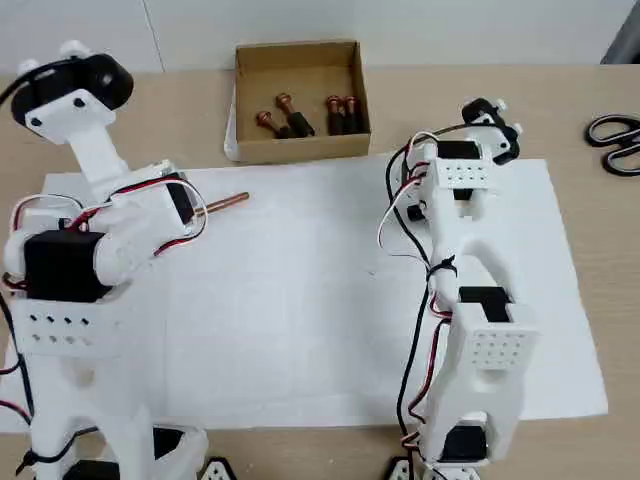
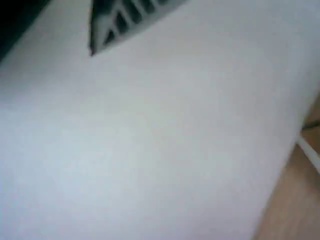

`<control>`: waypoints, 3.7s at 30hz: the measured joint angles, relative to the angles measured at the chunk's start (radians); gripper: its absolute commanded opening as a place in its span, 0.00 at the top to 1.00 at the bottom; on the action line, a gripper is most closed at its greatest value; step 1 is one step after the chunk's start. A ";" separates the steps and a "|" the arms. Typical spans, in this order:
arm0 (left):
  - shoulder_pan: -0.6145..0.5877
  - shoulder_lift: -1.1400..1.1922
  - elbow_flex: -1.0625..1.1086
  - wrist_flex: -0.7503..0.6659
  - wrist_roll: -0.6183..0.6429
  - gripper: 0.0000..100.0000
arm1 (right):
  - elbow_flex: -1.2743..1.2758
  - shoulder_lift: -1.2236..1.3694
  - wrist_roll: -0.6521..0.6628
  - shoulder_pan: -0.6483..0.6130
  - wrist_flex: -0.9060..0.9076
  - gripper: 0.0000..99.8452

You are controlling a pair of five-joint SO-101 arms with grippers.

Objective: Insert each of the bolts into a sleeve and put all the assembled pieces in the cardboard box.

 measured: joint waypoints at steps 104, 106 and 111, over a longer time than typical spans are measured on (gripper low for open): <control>0.000 -0.034 -0.072 0.000 0.000 0.98 | 0.068 -0.767 0.502 -0.104 0.609 1.00; 0.000 -0.061 -0.118 -0.011 0.000 0.98 | 0.164 -0.855 0.502 -0.106 0.609 1.00; 0.000 -0.075 -0.198 -0.023 0.000 0.97 | 0.413 -1.053 0.502 -0.101 0.552 1.00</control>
